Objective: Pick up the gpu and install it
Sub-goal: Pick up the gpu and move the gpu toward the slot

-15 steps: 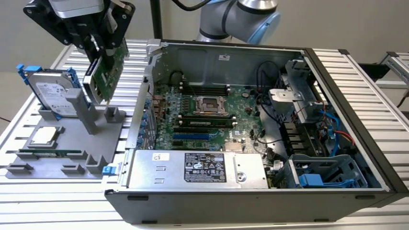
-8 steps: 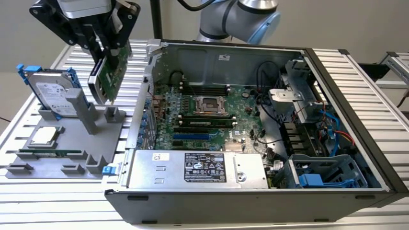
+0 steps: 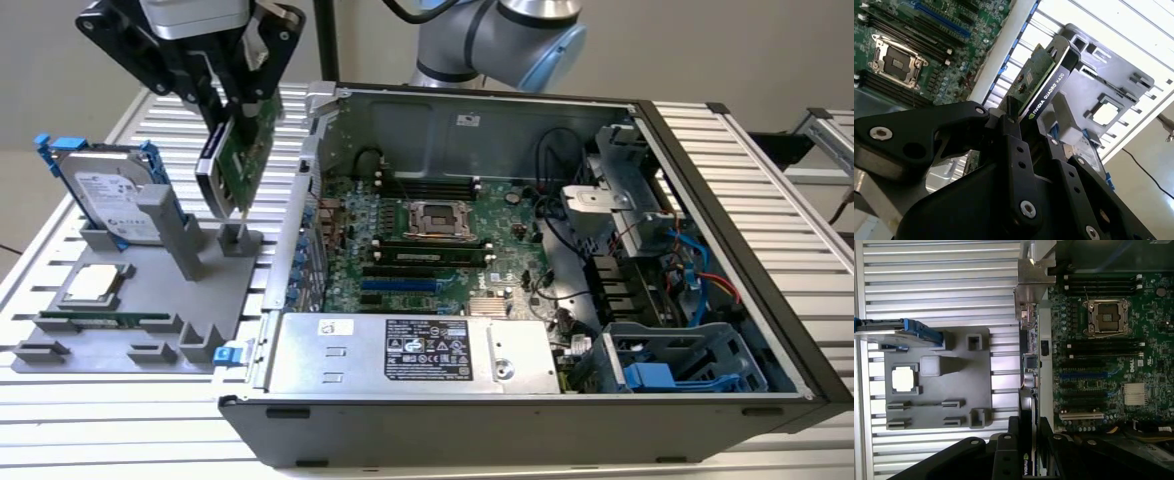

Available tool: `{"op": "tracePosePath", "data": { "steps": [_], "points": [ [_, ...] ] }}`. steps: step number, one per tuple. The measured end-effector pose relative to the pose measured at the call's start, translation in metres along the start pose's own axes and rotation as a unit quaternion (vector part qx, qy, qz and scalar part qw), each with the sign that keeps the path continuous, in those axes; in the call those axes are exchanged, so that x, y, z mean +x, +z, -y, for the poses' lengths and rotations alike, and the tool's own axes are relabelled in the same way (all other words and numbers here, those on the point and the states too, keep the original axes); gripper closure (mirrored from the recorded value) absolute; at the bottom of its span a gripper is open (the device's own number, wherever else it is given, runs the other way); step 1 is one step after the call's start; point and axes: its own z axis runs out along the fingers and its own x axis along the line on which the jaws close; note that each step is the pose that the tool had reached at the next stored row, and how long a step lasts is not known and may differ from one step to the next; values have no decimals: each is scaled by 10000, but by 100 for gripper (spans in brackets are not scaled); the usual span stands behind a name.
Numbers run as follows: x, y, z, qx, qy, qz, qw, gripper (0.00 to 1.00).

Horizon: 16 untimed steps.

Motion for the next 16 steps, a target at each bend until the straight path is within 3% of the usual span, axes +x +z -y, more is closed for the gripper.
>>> {"op": "tracePosePath", "data": {
  "steps": [16],
  "points": [
    [-186, 7, -11, 0, 0, 0, 10000, 100]
  ]
}}
